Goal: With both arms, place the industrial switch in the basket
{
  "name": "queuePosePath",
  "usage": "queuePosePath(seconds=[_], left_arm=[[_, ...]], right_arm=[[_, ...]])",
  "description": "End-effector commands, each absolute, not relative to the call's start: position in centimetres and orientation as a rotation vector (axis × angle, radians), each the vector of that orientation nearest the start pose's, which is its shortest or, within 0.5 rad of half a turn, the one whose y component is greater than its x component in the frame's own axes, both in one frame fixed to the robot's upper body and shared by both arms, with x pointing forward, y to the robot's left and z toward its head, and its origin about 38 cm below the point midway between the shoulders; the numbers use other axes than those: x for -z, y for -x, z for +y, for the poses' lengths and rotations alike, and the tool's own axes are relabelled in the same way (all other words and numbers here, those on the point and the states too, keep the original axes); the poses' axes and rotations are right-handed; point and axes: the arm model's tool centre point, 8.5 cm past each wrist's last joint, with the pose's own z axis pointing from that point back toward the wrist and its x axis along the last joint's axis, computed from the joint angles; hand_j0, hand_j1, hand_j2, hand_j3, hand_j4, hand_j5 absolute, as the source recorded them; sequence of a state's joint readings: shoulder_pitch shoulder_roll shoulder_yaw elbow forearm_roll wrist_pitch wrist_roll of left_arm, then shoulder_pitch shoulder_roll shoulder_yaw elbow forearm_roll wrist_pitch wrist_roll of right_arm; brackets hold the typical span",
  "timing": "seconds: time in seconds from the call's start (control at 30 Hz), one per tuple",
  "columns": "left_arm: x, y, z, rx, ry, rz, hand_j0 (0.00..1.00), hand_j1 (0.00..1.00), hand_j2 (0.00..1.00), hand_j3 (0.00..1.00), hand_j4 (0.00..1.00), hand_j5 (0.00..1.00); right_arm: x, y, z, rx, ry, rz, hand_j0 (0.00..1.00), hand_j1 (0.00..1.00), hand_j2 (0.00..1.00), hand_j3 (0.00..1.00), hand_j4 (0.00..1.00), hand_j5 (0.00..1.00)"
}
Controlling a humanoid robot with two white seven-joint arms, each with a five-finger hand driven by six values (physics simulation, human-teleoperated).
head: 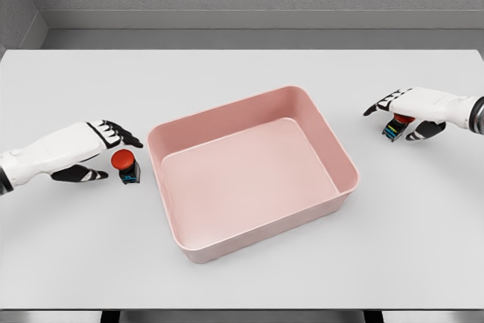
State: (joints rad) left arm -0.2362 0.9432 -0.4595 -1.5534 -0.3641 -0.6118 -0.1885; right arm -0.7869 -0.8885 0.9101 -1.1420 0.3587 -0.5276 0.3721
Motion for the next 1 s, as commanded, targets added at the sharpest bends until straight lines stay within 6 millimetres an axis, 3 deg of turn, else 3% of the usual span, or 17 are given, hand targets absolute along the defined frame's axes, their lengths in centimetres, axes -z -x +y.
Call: queuePosePath(seconds=[0.0,0.07,0.33,0.6,0.97], left_arm=[[-16.0,-36.1,34.5,1.813,-0.348,-1.576,0.83,0.83,0.83,0.83,0.83,0.83],[-16.0,-36.1,34.4,1.816,-0.345,-1.577,0.79,0.79,0.79,0.79,0.79,0.79],[-15.8,-36.0,33.9,1.814,-0.331,-1.585,0.79,0.79,0.79,0.79,0.79,0.79],[-15.4,-35.9,33.5,1.827,-0.310,-1.573,0.73,0.73,0.73,0.73,0.73,0.73],[-15.3,-35.7,33.0,1.832,-0.297,-1.582,0.66,0.66,0.66,0.66,0.66,0.66]], right_arm=[[-17.1,-46.1,-38.2,-1.934,0.476,-1.138,0.83,0.83,0.83,0.83,0.83,0.83],[-16.9,-46.1,-38.8,-1.923,0.481,-1.121,0.83,0.83,0.83,0.83,0.83,0.83],[-16.9,-46.0,-38.6,-1.928,0.478,-1.126,0.76,0.76,0.76,0.76,0.76,0.76],[-17.0,-46.1,-38.5,-1.933,0.478,-1.130,0.61,0.61,0.61,0.61,0.61,0.61],[-16.9,-46.0,-38.5,-1.936,0.474,-1.127,0.56,0.56,0.56,0.56,0.56,0.56]])
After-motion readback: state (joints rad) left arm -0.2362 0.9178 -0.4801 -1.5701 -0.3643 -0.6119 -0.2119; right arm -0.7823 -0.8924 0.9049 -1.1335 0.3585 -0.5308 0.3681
